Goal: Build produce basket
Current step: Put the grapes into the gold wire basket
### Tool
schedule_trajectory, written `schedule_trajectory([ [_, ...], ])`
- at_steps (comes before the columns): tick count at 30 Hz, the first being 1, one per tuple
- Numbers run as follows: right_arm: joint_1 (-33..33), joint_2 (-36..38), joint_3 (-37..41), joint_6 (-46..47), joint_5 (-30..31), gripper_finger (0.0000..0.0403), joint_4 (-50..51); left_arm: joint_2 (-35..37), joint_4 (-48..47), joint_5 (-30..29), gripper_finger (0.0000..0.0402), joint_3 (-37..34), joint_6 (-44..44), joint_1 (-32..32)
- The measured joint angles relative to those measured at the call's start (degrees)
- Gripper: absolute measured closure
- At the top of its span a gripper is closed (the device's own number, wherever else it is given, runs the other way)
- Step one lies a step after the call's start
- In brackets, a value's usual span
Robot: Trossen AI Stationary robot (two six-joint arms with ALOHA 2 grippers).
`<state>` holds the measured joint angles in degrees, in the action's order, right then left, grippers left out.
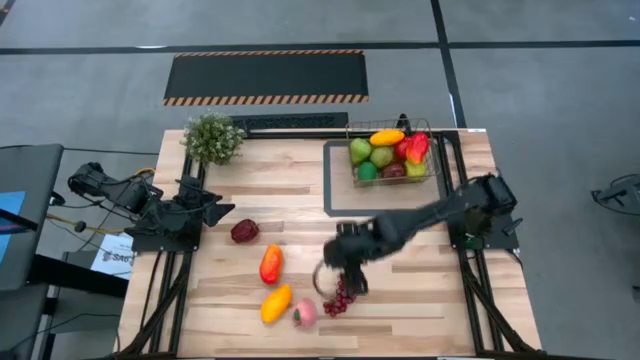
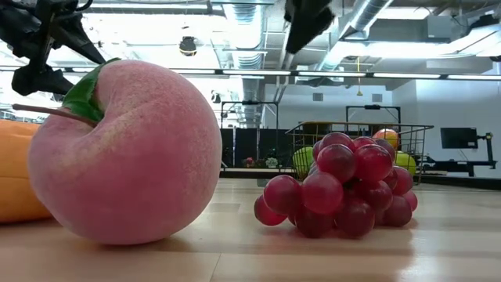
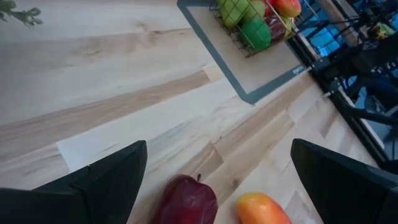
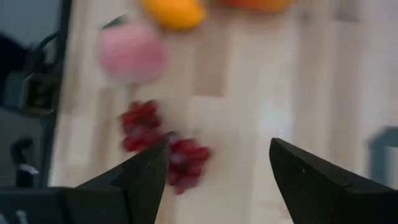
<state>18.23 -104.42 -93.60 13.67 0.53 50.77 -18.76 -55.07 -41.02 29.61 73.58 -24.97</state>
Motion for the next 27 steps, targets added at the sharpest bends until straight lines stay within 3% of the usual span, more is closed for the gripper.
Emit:
schedule_trajectory([
  [9, 9.10, -7.02, -0.09, 1.92, 0.86, 0.0106, 0.46, 0.00, -0.07, 0.22, 0.0017, 0.00, -0.09, 0.00],
  [12, 10.08, -9.60, -0.09, 3.37, -1.91, 0.0103, 0.31, 0.00, -0.08, 0.22, 0.0017, 0.00, -0.69, 0.00],
  [19, 9.63, -12.09, -2.43, 1.81, -3.29, 0.0057, -0.05, 0.00, -0.07, 0.20, 0.0017, 0.00, -1.59, -0.02],
  [27, 10.19, -12.11, -2.34, -15.44, -1.13, 0.0007, -1.32, 0.00, -0.09, 0.20, 0.0017, 0.00, -2.67, -0.02],
])
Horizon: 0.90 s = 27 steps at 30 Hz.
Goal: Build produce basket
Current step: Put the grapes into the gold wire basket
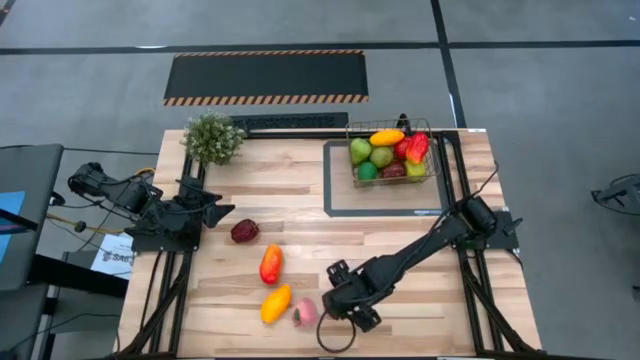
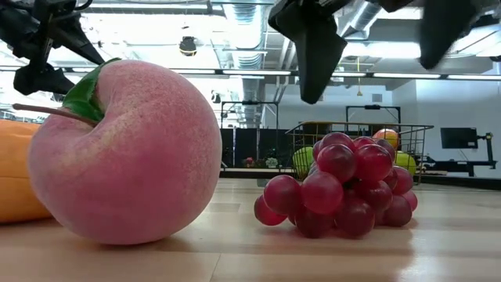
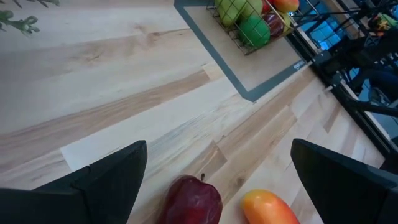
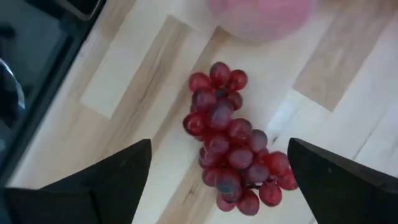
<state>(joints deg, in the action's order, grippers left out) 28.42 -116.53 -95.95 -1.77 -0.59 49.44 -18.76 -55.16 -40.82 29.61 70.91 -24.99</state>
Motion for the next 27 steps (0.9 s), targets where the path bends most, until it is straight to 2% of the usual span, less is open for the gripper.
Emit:
schedule_trajectory([
  [5, 0.02, -0.04, 0.84, -1.32, 0.76, 0.0009, -1.10, 0.00, 0.01, -0.02, 0.0017, 0.00, 0.00, 0.00],
  [15, -0.80, -7.33, 0.86, -1.28, 0.60, 0.0013, -3.10, 0.00, 0.02, -0.02, 0.0017, 0.00, 0.09, 0.00],
  [19, -1.10, -7.63, 0.83, -0.81, 0.60, 0.0016, -3.89, 0.02, 0.02, -0.02, 0.0017, 0.00, 0.11, 0.00],
  [23, -1.55, -7.63, 0.82, 0.92, 0.63, 0.0033, -4.05, 0.02, 0.04, -0.02, 0.0017, 0.00, 0.17, 0.00],
  [27, -1.59, -7.81, 0.82, 1.31, 0.73, 0.0072, -4.53, 0.02, 0.04, -0.02, 0.0017, 0.00, 0.31, 0.00],
])
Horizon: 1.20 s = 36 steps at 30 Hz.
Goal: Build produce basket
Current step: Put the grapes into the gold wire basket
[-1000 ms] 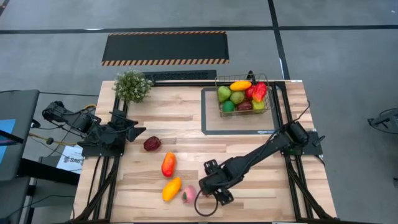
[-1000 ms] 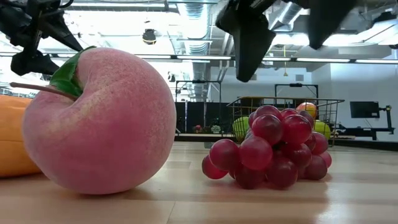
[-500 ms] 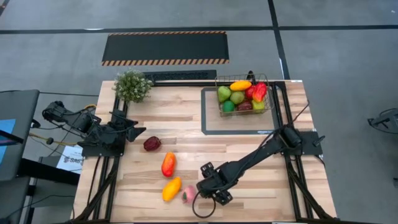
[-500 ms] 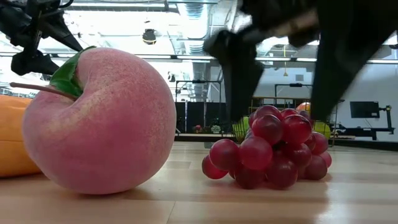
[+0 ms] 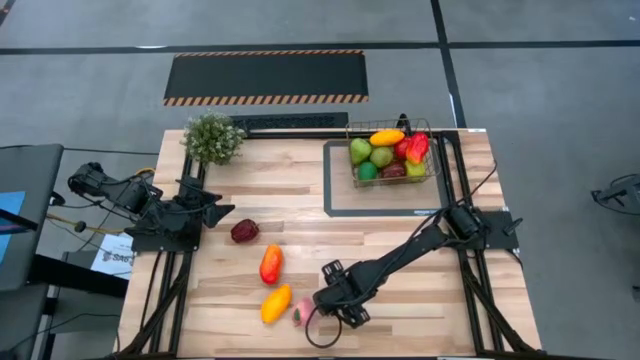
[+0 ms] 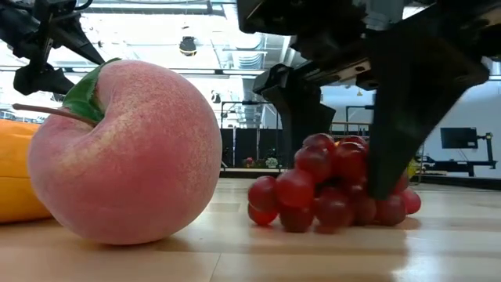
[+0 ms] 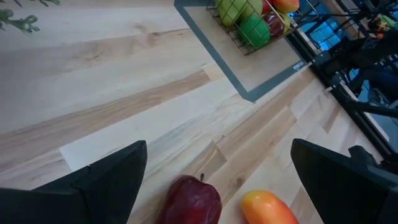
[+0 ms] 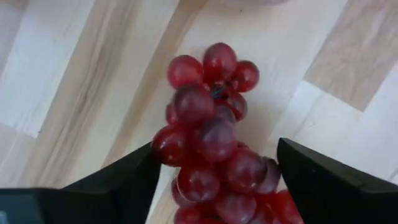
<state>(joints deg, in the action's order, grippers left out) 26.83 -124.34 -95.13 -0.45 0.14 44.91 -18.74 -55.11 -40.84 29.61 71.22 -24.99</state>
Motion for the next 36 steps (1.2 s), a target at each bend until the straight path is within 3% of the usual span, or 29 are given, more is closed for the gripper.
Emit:
schedule_trajectory([
  [19, -0.70, 0.99, -0.02, 9.03, -0.25, 0.0285, 0.81, -0.02, 0.05, 0.00, 0.0017, 0.00, 0.81, 0.00],
  [31, -7.86, 11.00, 0.00, 7.39, -0.04, 0.0285, 2.80, -0.01, 0.09, 0.00, 0.0017, 0.00, 1.01, 0.00],
  [36, -12.57, 17.56, 0.00, 6.30, 3.89, 0.0284, 3.01, 0.00, 0.07, 0.00, 0.0017, 0.00, 0.98, 0.00],
])
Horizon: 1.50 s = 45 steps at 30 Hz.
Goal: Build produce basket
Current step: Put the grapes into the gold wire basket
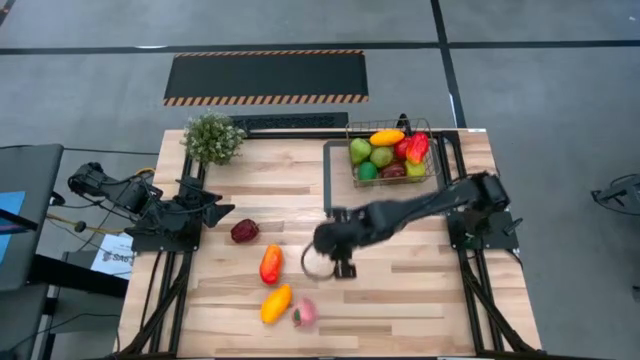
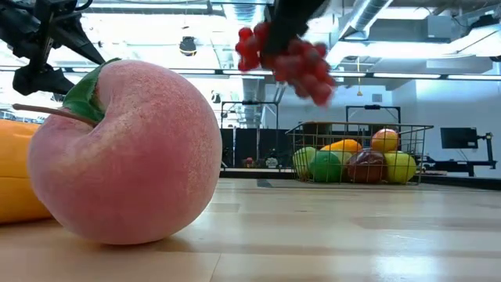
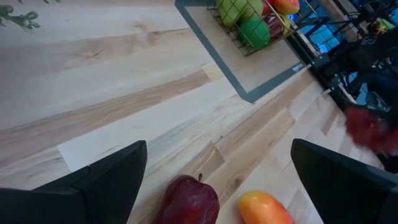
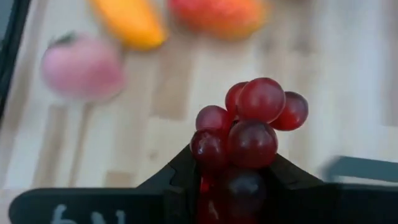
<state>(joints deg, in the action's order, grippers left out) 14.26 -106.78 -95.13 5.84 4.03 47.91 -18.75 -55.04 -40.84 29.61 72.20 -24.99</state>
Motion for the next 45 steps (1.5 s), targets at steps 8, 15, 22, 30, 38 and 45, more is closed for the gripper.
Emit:
schedule_trajectory([
  [8, -9.11, 10.75, 0.00, -1.43, 6.18, 0.0283, 2.22, -0.01, -0.04, -0.15, 0.0017, 0.00, -0.01, 0.01],
  [15, -19.01, 16.64, 0.00, -4.78, 11.15, 0.0283, 9.46, 0.00, -0.07, -0.42, 0.0017, 0.00, 0.07, 0.02],
  [22, -30.52, 17.56, 0.00, -7.73, 11.13, 0.0282, 13.07, -0.02, -0.10, -0.52, 0.0017, 0.00, 0.94, 0.02],
  [30, -40.82, 11.98, -0.01, -5.66, 9.15, 0.0282, 13.24, -0.02, -0.12, -1.85, 0.0017, 0.00, 2.63, 0.02],
  [38, -46.52, 3.60, 0.00, 4.32, 3.58, 0.0282, 13.90, -0.02, -0.16, -3.45, 0.0017, 0.00, 4.58, 0.02],
  [45, -46.88, -0.43, 0.00, 7.89, -0.63, 0.0280, 14.29, 0.00, -0.16, -3.38, 0.0017, 0.00, 4.99, 0.02],
])
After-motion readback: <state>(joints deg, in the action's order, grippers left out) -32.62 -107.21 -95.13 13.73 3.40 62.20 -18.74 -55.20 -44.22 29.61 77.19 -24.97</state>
